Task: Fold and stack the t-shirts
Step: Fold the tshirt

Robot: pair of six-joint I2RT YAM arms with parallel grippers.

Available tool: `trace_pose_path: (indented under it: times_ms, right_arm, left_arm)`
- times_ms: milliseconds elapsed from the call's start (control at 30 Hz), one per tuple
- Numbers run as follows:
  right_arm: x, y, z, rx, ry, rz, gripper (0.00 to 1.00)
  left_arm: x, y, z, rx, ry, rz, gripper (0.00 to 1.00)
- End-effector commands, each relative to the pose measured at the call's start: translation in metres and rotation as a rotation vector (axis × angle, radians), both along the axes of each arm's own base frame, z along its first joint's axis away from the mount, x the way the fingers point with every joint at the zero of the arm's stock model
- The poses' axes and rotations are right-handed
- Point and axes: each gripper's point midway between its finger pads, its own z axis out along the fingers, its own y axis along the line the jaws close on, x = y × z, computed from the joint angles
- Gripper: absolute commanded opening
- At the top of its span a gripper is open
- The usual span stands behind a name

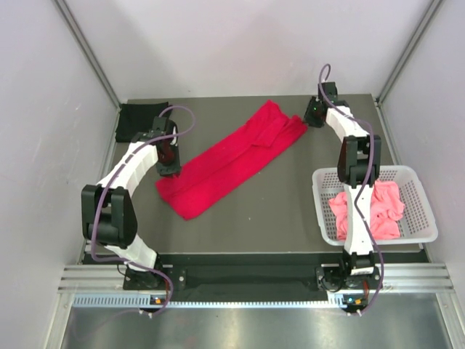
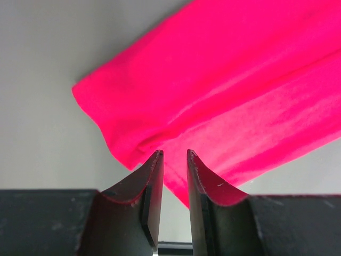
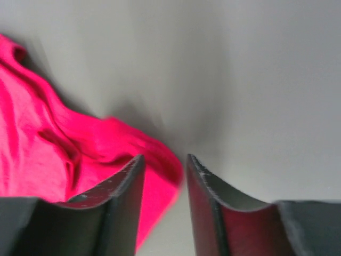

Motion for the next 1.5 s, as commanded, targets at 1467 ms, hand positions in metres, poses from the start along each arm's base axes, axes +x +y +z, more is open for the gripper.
trace_pose_path:
  times_ms: [1467]
  right_arm:
    - [0.032, 0.086, 0.028, 0.149, -0.165, 0.073, 0.37]
  left_arm:
    - [-0.015, -0.021, -0.007, -0.107, 0.002, -0.108, 0.29]
